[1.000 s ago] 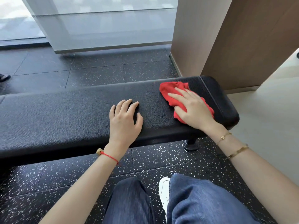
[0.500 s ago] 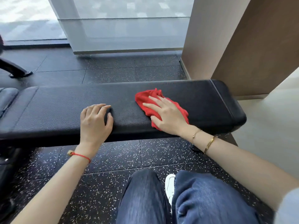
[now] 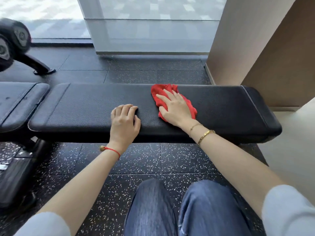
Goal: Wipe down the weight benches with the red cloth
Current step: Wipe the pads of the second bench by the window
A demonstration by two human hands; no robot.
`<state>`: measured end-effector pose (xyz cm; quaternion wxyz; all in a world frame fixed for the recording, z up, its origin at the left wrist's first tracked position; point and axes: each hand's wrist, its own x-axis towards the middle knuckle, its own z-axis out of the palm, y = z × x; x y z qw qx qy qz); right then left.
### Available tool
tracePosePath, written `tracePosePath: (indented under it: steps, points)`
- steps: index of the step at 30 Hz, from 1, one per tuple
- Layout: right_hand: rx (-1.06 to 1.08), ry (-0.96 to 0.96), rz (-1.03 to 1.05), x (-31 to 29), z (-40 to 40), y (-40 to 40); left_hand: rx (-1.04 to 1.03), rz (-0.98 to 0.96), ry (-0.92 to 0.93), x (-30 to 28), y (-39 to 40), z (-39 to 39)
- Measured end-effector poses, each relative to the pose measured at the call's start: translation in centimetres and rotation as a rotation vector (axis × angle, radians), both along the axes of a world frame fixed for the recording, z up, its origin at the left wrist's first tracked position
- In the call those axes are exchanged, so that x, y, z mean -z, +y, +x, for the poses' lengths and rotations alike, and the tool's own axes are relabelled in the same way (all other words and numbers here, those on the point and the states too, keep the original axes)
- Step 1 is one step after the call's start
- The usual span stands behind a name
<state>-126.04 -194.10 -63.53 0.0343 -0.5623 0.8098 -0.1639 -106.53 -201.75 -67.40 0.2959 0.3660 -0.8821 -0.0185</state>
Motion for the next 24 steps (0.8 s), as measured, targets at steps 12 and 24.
tracePosePath:
  steps: [12, 24]
  points:
    - [-0.089, 0.009, -0.040, 0.2, -3.2, -2.4, 0.030, 0.022, 0.007, -0.5, 0.2, 0.3]
    - [-0.387, -0.012, -0.006, -0.1, -0.3, -1.0, -0.084, -0.052, -0.032, -3.6, -3.0, 4.1]
